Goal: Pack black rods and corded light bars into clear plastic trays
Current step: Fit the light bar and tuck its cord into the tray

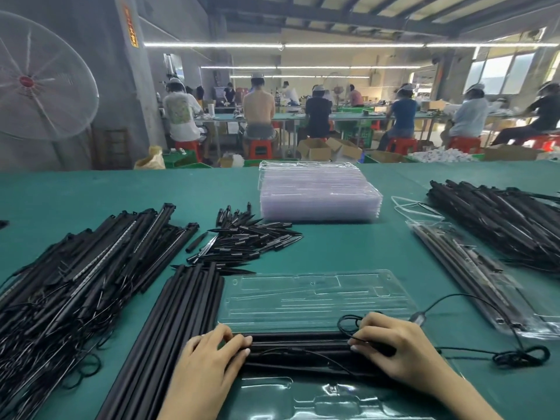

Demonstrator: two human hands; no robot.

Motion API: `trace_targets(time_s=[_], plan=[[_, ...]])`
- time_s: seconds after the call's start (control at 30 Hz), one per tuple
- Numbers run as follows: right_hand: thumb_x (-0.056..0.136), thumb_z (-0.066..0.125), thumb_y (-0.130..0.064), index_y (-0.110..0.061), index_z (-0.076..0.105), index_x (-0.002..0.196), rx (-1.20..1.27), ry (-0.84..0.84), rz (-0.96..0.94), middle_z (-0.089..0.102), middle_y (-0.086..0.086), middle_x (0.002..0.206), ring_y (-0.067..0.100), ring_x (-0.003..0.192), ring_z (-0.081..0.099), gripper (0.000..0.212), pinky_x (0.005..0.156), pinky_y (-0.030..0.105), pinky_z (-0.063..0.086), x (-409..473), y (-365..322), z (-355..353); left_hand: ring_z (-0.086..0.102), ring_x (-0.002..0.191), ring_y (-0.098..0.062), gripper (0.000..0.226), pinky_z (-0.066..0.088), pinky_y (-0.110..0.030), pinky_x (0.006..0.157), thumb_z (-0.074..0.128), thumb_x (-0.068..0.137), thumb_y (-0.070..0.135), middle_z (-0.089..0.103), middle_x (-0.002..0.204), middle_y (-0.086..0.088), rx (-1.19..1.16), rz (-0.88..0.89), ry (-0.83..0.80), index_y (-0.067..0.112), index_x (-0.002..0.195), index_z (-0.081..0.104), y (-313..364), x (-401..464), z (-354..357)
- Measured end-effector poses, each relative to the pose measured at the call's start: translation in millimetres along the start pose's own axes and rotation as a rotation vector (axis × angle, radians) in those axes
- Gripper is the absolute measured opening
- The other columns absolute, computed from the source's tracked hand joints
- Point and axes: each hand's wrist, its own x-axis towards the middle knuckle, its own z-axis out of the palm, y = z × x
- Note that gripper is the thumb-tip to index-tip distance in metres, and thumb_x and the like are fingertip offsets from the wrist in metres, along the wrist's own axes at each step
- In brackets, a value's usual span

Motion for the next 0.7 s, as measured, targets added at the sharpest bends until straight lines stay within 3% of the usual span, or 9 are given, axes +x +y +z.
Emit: trace_targets(time_s=[0.2,0.3,0.4,0.47,0.57,0.7], plan=[[0.085,0.066,-0.039,-0.024,0.075,0.083,0.059,0.016,0.017,0.06,-0.015,0.081,-0.005,0.064,0.056,0.017,0.061,0.012,0.045,20,3,12,0.06,0.069,-0.011,0.078,0.049,-0.027,0.072,-0.001,0.094,0.06,0.057,0.085,0.01,0.065,-0.091,-0.064,0.031,0.098,0.071,-14,11,3],[0.084,0.068,-0.039,-0.024,0.076,0.084,0.054,0.03,0.018,0.061,-0.013,0.081,0.0,0.063,0.059,0.017,0.059,0.019,0.049,28,4,13,0.058,0.081,-0.011,0.056,0.043,-0.025,0.084,0.016,0.096,0.058,0.054,0.097,0.01,0.09,-0.106,-0.113,0.033,0.107,0.065,-16,20,4],[0.08,0.065,-0.056,-0.025,0.077,0.088,0.038,0.02,0.032,0.063,-0.012,0.085,0.002,0.071,0.061,0.034,0.065,0.021,0.05,24,5,11,0.054,0.1,-0.012,0.028,0.035,-0.026,0.091,0.043,0.097,0.044,0.05,0.106,0.009,0.082,-0.168,-0.152,0.033,0.116,0.061,-11,19,6],[0.073,0.061,-0.07,-0.027,0.076,0.092,0.015,-0.014,0.023,0.064,-0.011,0.091,0.002,0.079,0.062,0.05,0.07,0.017,0.049,19,5,8,0.05,0.11,-0.012,0.03,0.03,-0.029,0.095,0.049,0.093,0.046,0.049,0.11,0.009,0.069,-0.2,-0.153,0.033,0.118,0.06,-4,19,7],[0.066,0.057,-0.079,-0.03,0.073,0.1,-0.073,-0.085,-0.019,0.063,-0.012,0.096,0.002,0.087,0.058,0.061,0.07,0.011,0.044,17,2,4,0.039,0.12,-0.005,0.047,0.02,-0.025,0.101,0.042,0.091,0.058,0.042,0.12,0.016,0.084,-0.171,-0.241,0.044,0.136,0.043,2,15,13],[0.074,0.062,-0.066,-0.031,0.072,0.102,-0.108,-0.091,-0.017,0.062,-0.016,0.099,0.002,0.091,0.058,0.046,0.071,0.021,0.051,16,-1,5,0.035,0.119,-0.003,0.047,0.022,-0.022,0.101,0.043,0.092,0.055,0.041,0.12,0.02,0.039,-0.165,-0.251,0.05,0.138,0.037,6,20,15]])
